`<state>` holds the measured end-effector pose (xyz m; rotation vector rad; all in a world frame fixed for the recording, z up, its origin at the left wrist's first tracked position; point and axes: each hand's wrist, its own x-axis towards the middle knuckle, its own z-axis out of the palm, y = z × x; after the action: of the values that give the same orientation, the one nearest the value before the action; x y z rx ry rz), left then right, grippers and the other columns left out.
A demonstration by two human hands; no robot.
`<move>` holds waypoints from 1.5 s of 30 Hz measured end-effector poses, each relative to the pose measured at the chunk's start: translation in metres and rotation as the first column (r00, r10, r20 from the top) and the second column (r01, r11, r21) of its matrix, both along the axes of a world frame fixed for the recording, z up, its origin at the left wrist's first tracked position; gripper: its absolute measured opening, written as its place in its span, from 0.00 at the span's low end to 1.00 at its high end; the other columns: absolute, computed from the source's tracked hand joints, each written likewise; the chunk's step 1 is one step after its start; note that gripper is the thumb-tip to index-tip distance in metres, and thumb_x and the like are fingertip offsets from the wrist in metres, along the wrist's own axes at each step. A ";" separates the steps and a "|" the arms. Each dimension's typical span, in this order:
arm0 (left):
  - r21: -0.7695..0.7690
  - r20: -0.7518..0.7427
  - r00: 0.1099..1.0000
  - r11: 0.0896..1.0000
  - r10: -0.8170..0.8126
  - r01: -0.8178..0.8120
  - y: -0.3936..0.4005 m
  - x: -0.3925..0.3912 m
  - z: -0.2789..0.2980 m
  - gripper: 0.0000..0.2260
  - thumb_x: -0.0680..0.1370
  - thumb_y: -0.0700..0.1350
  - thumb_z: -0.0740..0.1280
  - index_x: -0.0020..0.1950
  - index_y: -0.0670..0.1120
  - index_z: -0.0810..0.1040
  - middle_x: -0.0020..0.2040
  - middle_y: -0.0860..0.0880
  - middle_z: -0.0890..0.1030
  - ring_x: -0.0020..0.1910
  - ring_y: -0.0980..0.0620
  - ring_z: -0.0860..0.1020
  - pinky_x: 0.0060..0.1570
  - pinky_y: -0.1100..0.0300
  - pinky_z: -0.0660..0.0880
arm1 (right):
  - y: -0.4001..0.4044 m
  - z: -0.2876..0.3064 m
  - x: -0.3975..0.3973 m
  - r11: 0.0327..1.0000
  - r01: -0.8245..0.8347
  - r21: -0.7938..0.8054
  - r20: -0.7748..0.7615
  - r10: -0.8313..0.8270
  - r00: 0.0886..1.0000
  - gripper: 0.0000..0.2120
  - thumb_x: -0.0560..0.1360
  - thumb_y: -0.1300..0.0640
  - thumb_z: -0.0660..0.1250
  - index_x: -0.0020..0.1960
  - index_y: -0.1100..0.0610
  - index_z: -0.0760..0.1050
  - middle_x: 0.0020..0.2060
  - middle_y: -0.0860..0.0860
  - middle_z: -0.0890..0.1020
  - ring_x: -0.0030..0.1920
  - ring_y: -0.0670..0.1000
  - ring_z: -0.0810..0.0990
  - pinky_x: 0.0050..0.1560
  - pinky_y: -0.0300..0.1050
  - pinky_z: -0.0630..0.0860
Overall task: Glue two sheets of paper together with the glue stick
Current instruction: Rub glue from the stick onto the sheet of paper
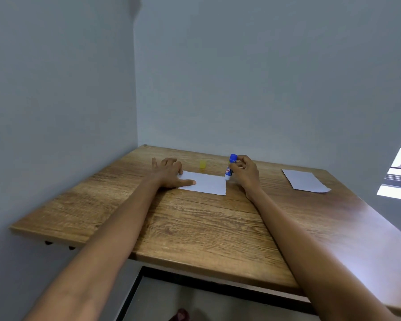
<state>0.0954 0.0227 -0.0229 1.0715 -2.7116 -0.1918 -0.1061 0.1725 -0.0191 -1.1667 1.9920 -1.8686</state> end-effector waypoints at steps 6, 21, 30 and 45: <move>-0.023 -0.037 0.999 0.999 0.035 -0.036 0.018 0.001 0.005 0.32 0.67 0.73 0.61 0.57 0.47 0.69 0.67 0.44 0.65 0.71 0.44 0.59 0.70 0.33 0.38 | 0.008 0.003 -0.002 0.994 0.048 -0.101 0.139 -0.034 0.990 0.09 0.73 0.56 0.68 0.52 0.52 0.74 0.47 0.51 0.83 0.50 0.51 0.81 0.52 0.47 0.75; -0.055 -0.055 0.992 0.992 -0.116 0.113 0.036 -0.004 0.020 0.35 0.72 0.61 0.67 0.75 0.55 0.57 0.78 0.47 0.48 0.77 0.46 0.45 0.70 0.36 0.36 | -0.002 0.001 0.000 0.997 -0.026 -0.077 0.108 0.034 0.994 0.10 0.74 0.57 0.69 0.54 0.55 0.73 0.48 0.53 0.82 0.52 0.54 0.81 0.58 0.56 0.77; 0.144 0.168 0.920 0.932 -0.354 0.333 0.066 -0.062 0.035 0.25 0.79 0.54 0.62 0.72 0.44 0.65 0.72 0.46 0.68 0.69 0.47 0.67 0.67 0.52 0.64 | -0.008 -0.001 -0.003 0.999 -0.021 -0.040 0.034 0.023 0.999 0.08 0.74 0.57 0.68 0.52 0.55 0.72 0.50 0.54 0.81 0.49 0.51 0.79 0.47 0.41 0.75; -0.009 0.000 0.950 0.950 -0.312 0.312 0.042 -0.069 0.006 0.28 0.72 0.64 0.65 0.63 0.46 0.68 0.62 0.48 0.73 0.60 0.48 0.69 0.60 0.51 0.62 | -0.024 -0.001 -0.006 0.999 -0.037 0.026 -0.137 0.040 0.990 0.10 0.73 0.56 0.70 0.51 0.56 0.74 0.44 0.48 0.80 0.43 0.43 0.77 0.39 0.30 0.69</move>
<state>0.0269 0.0648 -0.0168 0.6310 -2.8636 -0.2298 -0.1125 0.1483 -0.0203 -1.3512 2.0392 -1.7864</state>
